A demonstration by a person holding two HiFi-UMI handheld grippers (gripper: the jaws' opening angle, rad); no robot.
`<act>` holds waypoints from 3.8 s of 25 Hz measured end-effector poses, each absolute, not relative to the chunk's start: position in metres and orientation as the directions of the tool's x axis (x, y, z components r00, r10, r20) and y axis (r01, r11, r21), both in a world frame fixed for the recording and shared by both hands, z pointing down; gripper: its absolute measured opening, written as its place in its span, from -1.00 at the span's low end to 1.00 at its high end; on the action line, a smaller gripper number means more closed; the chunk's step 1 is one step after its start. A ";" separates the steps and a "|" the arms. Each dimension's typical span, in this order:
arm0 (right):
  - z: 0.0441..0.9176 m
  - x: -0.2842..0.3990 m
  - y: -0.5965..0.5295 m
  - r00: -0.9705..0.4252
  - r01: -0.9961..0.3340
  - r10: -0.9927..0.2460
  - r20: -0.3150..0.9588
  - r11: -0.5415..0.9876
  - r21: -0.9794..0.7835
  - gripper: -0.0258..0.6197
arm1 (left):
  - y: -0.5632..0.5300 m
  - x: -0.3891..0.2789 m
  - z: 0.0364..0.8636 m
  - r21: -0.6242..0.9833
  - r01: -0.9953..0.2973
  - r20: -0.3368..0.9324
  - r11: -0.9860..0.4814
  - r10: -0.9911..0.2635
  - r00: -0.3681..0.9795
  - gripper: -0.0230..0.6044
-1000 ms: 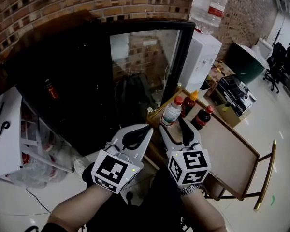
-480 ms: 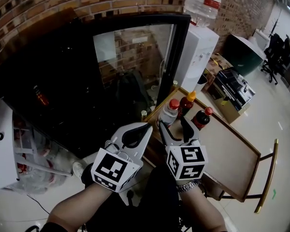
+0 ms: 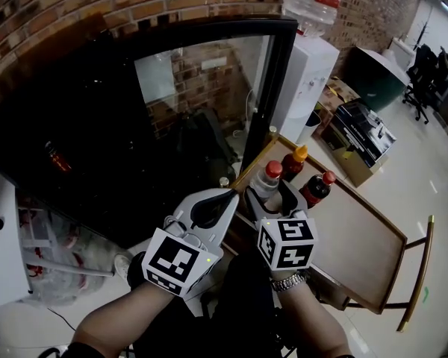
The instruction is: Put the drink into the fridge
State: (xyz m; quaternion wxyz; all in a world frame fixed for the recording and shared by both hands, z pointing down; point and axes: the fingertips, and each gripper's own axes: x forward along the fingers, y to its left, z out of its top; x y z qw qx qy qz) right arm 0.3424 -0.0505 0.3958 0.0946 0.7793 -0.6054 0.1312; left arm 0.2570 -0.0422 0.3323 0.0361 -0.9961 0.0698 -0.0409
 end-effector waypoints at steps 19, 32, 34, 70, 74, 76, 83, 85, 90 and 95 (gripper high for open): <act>0.403 0.345 -0.055 0.250 -0.963 -0.913 0.323 -0.269 -0.014 -0.04 | -0.065 0.229 0.340 -0.064 -0.202 0.061 -0.977 -0.206 0.977 -0.91; 0.346 0.278 -0.061 0.146 -0.989 -0.965 0.217 -0.140 0.041 -0.05 | -0.067 0.171 0.325 -0.079 -0.297 0.049 -0.952 -0.301 0.952 -0.91; 0.338 0.258 -0.068 0.104 -0.994 -0.974 0.199 -0.098 0.040 -0.05 | -0.073 0.155 0.324 -0.082 -0.326 0.045 -0.942 -0.330 0.943 -0.91; 0.379 -0.027 -0.249 -0.422 -0.900 -0.873 0.245 0.437 0.006 -0.05 | -0.200 -0.084 0.359 -0.021 -0.710 0.106 -0.704 -0.707 0.699 -0.91; 0.375 -0.030 -0.267 -0.422 -0.900 -0.875 0.237 0.435 0.004 -0.05 | -0.209 -0.084 0.360 -0.024 -0.704 0.115 -0.710 -0.701 0.704 -0.91; 0.373 -0.030 -0.276 -0.417 -0.903 -0.879 0.232 0.430 0.004 -0.05 | -0.215 -0.085 0.362 -0.043 -0.692 0.121 -0.720 -0.692 0.712 -0.91; 0.361 -0.031 -0.313 -0.401 -0.910 -0.889 0.220 0.414 0.017 -0.05 | -0.239 -0.080 0.347 -0.054 -0.672 0.110 -0.738 -0.673 0.731 -0.91; 0.359 -0.031 -0.323 -0.399 -0.910 -0.890 0.222 0.414 0.021 -0.05 | -0.246 -0.078 0.347 -0.072 -0.659 0.109 -0.748 -0.663 0.741 -0.91; 0.357 -0.029 -0.352 -0.393 -0.911 -0.891 0.228 0.411 0.032 -0.05 | -0.259 -0.069 0.341 -0.081 -0.637 0.104 -0.767 -0.642 0.760 -0.91; 0.357 -0.028 -0.384 -0.383 -0.915 -0.893 0.235 0.402 0.037 -0.05 | -0.272 -0.065 0.339 -0.084 -0.619 0.101 -0.781 -0.624 0.775 -0.91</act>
